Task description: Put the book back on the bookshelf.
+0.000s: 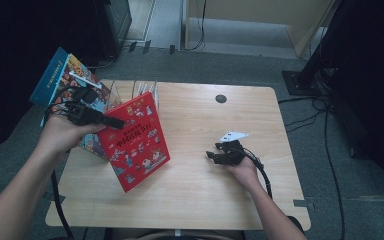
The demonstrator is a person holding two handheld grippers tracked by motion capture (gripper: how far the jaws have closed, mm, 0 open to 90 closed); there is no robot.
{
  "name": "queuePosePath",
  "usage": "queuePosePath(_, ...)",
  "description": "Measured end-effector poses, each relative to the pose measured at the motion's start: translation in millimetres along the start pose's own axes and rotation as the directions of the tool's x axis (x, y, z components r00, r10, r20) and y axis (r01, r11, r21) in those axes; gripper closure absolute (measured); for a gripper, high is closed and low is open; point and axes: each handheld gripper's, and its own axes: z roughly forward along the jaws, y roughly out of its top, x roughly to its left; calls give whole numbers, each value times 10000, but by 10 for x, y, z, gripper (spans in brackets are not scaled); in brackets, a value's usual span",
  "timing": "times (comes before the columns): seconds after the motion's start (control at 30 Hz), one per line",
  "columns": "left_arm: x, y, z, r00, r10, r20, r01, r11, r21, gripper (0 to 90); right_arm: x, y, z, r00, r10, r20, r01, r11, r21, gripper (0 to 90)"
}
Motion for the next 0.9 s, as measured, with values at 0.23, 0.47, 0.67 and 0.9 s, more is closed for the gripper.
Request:
queuePosePath(0.23,132,-145,-213,9984,-427,-368,418,9988,-256,797,62,-30,52,9968,-614,503,630,9975,-309,419)
queuePosePath(0.47,263,-284,-437,9939,-890,-656,849,9943,-640,797,70,-31,54,9968,-549,580,566,9980,-290,400)
queuePosePath(0.67,372,-353,-585,9886,-1175,-945,1097,9904,-838,797,71,-31,56,9968,-565,566,582,9979,-288,393)
queuePosePath(0.9,507,-396,-681,9794,-1575,-1266,1441,9835,-1090,797,76,-30,56,9967,-590,553,605,9978,-260,379)
